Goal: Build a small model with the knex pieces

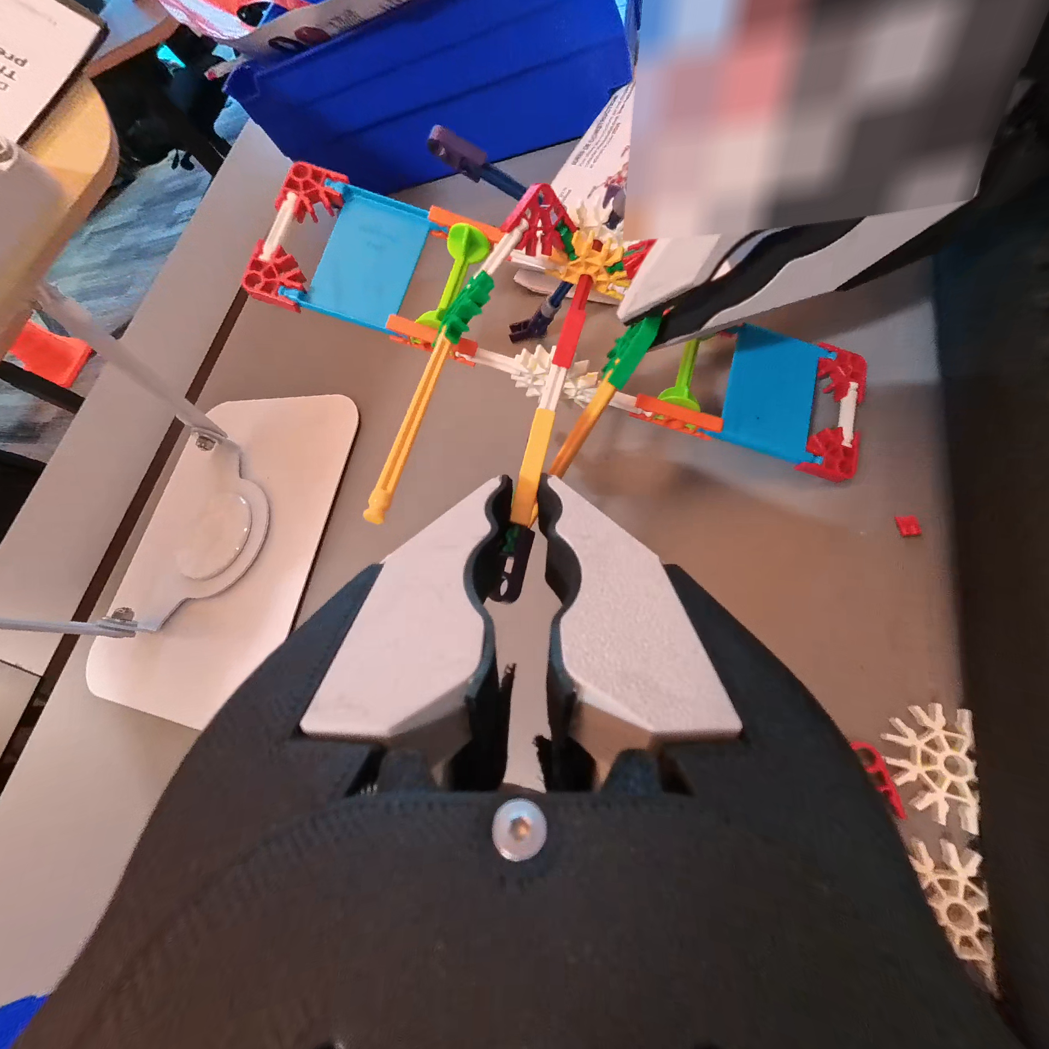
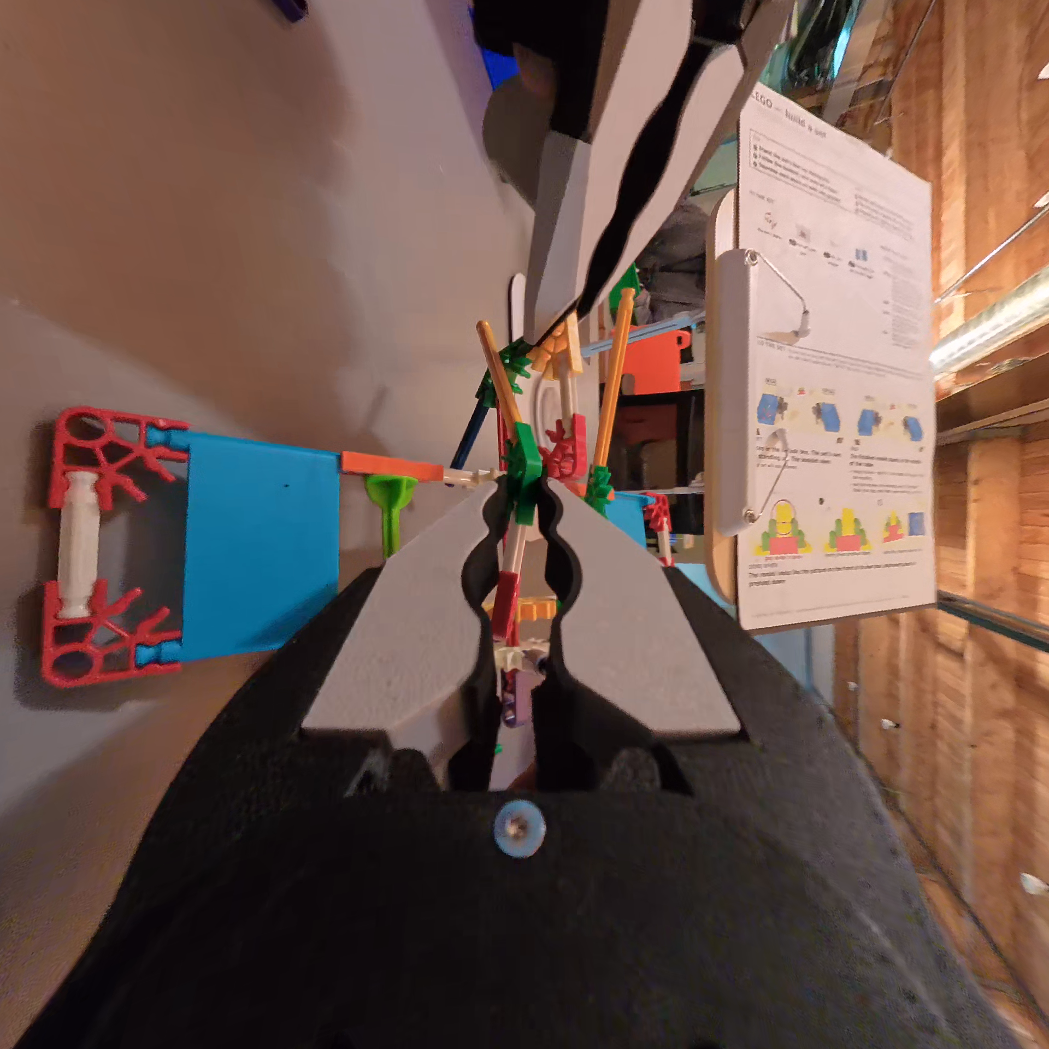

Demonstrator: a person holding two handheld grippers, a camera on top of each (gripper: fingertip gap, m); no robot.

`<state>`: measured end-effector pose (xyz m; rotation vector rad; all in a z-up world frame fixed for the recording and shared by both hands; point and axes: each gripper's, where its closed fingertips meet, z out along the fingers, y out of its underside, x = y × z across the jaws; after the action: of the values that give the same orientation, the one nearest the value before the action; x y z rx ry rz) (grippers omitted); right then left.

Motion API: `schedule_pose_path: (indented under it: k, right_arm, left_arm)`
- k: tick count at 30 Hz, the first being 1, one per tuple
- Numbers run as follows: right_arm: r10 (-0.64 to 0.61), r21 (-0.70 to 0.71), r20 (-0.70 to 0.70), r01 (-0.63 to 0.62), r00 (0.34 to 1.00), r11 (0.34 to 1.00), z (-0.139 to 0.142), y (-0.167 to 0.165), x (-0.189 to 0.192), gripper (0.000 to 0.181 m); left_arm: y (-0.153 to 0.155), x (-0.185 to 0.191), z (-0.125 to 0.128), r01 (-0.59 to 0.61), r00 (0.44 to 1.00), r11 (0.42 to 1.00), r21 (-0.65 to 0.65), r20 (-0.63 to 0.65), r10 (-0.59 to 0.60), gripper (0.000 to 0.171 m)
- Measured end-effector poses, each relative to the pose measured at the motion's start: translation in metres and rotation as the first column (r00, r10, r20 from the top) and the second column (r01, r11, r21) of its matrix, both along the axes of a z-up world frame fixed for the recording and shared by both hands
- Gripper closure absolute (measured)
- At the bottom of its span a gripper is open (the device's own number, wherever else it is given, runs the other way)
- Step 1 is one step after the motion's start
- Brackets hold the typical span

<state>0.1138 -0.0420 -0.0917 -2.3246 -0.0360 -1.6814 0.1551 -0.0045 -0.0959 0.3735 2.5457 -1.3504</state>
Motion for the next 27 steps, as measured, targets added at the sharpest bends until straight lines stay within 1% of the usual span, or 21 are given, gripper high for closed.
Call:
schedule_pose_path:
  k: [5, 12, 15, 18, 21, 23, 24, 27]
  right_arm:
    - [0.017, -0.086, 0.074, -0.01, 0.997, 0.996, 0.001, 0.003, -0.001, 0.175]
    - [0.049, -0.109, 0.139, -0.034, 0.989, 0.993, 0.005, 0.007, -0.003, 0.175]
    - [0.04, -0.091, 0.087, -0.032, 0.995, 0.995, -0.003, 0.006, -0.002, 0.174]
    - [0.022, -0.018, 0.01, -0.022, 1.0, 1.0, -0.006, 0.006, -0.003, 0.175]
    - [0.008, 0.055, -0.076, -0.004, 0.997, 0.998, -0.003, 0.013, -0.01, 0.171]
    - [-0.038, 0.098, -0.154, 0.053, 0.987, 0.994, -0.002, 0.014, -0.011, 0.166]
    - [-0.065, 0.098, -0.157, 0.081, 0.985, 0.992, -0.001, 0.013, -0.008, 0.166]
    - [-0.159, -0.016, -0.184, 0.158, 0.97, 0.987, -0.012, 0.005, 0.003, 0.164]
  left_arm:
    - [0.001, 0.001, 0.003, -0.007, 1.0, 1.0, -0.009, -0.025, 0.007, 0.165]
    - [0.003, 0.002, 0.007, -0.01, 0.997, 1.0, -0.021, -0.075, 0.008, 0.164]
    - [0.003, 0.001, 0.002, -0.001, 0.998, 1.0, 0.006, -0.063, 0.001, 0.165]
    - [0.001, -0.003, -0.002, 0.004, 0.999, 1.0, 0.027, -0.052, -0.003, 0.167]
    - [-0.001, -0.005, -0.002, -0.003, 0.999, 0.999, 0.036, -0.046, 0.005, 0.169]
    - [-0.002, -0.008, -0.002, 0.001, 0.999, 0.999, 0.036, -0.045, 0.0, 0.169]
    - [-0.002, -0.009, -0.003, 0.006, 0.999, 0.999, 0.037, -0.046, -0.005, 0.169]
    - [-0.003, -0.011, -0.002, 0.01, 0.999, 0.999, 0.037, -0.051, -0.008, 0.169]
